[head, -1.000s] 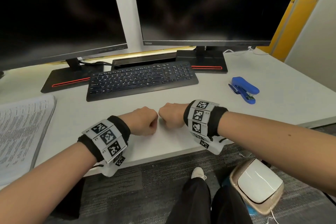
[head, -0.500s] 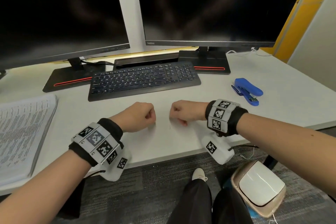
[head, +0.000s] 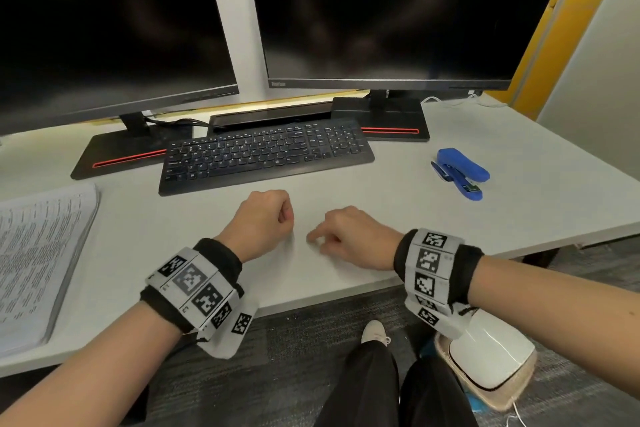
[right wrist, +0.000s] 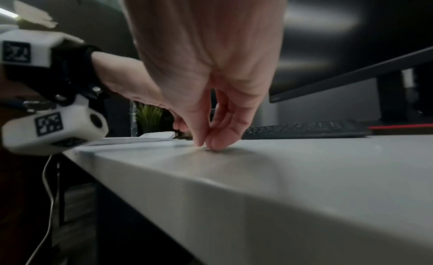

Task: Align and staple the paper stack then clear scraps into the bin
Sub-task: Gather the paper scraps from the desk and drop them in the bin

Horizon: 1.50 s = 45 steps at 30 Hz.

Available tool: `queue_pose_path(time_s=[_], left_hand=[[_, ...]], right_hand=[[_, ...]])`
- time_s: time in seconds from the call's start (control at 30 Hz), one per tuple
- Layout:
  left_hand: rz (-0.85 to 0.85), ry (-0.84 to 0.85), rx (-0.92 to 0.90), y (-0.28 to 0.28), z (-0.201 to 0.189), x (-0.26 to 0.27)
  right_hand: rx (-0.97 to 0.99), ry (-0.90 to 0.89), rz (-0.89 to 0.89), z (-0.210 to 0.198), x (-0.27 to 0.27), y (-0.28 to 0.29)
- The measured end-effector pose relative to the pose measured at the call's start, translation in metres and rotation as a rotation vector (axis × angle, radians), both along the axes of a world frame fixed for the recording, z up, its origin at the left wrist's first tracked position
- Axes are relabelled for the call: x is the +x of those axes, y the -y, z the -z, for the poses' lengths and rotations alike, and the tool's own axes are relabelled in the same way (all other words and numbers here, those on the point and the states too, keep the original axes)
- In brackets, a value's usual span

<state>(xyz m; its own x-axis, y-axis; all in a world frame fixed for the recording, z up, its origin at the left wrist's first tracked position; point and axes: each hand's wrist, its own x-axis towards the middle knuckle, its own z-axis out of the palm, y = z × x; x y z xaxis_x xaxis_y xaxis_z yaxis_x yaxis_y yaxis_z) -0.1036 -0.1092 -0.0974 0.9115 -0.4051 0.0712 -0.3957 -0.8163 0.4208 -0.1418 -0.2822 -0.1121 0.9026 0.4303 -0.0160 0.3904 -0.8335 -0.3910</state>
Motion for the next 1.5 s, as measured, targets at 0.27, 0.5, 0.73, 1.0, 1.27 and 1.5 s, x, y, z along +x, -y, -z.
queue_pose_path(time_s=[0.27, 0.5, 0.73, 1.0, 1.27, 1.5], left_hand=[[-0.007, -0.018, -0.012, -0.001, 0.000, -0.001], [0.020, -0.031, -0.018, 0.003, 0.004, -0.001], [0.003, -0.043, -0.022, -0.002, 0.007, 0.001], [-0.020, -0.068, -0.048, -0.005, 0.009, -0.002], [0.053, -0.093, -0.018, 0.022, 0.013, -0.004], [0.198, -0.028, 0.226, 0.050, 0.000, 0.004]], right_hand=[[-0.033, 0.021, -0.005, 0.003, 0.006, -0.005], [-0.337, 0.104, -0.113, 0.000, 0.012, -0.014], [-0.492, 0.220, -0.154, -0.005, 0.002, -0.025], [-0.170, -0.052, 0.104, -0.002, 0.013, -0.013], [0.882, -0.490, 0.540, -0.026, 0.007, 0.044], [0.964, -0.531, 0.566, -0.023, -0.024, 0.071]])
